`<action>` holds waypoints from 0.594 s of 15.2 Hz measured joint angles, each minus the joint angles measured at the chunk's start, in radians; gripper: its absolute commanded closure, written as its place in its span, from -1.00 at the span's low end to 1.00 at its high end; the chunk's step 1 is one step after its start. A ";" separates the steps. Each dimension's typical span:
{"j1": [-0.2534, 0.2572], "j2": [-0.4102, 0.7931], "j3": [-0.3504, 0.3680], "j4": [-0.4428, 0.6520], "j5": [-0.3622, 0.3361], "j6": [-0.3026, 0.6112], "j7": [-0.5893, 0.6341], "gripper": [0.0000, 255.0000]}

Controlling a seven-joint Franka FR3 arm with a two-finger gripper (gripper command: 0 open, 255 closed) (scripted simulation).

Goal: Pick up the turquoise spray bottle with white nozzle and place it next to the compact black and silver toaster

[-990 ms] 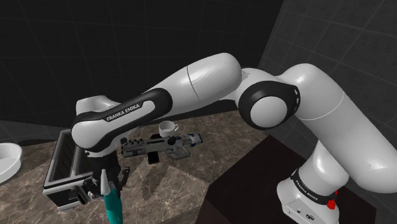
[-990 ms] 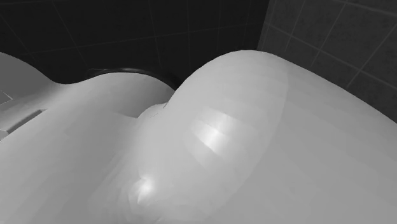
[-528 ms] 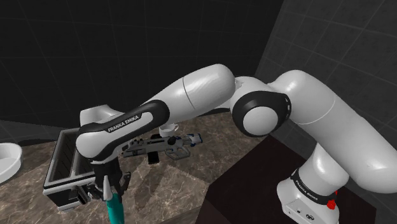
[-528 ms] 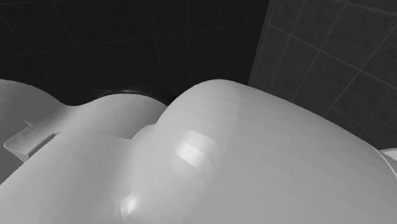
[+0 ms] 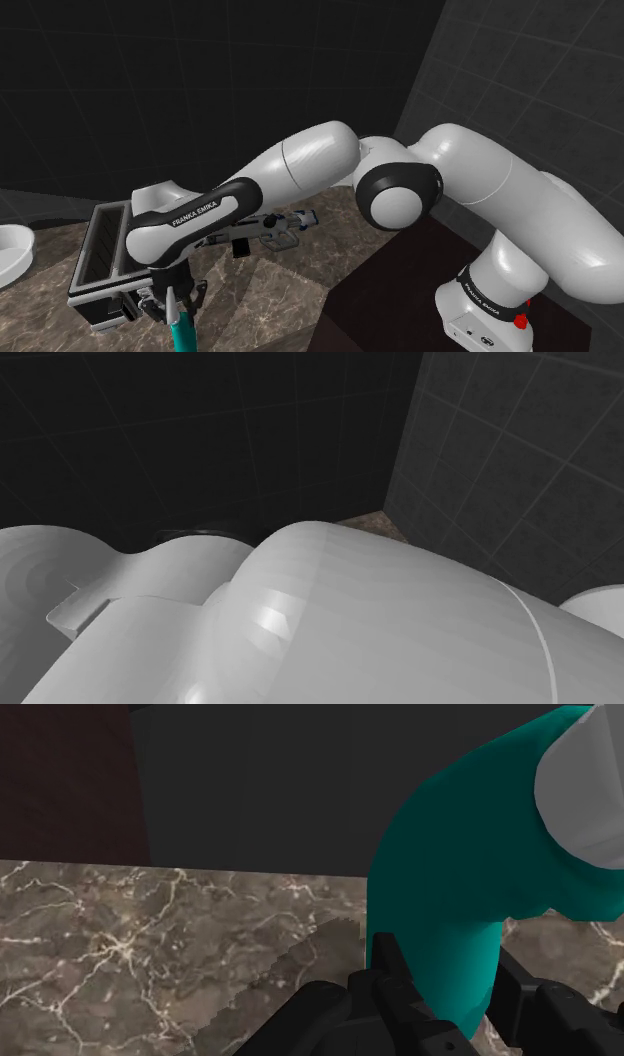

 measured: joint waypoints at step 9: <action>-0.001 0.007 0.000 0.000 0.000 0.007 -0.004 -1.00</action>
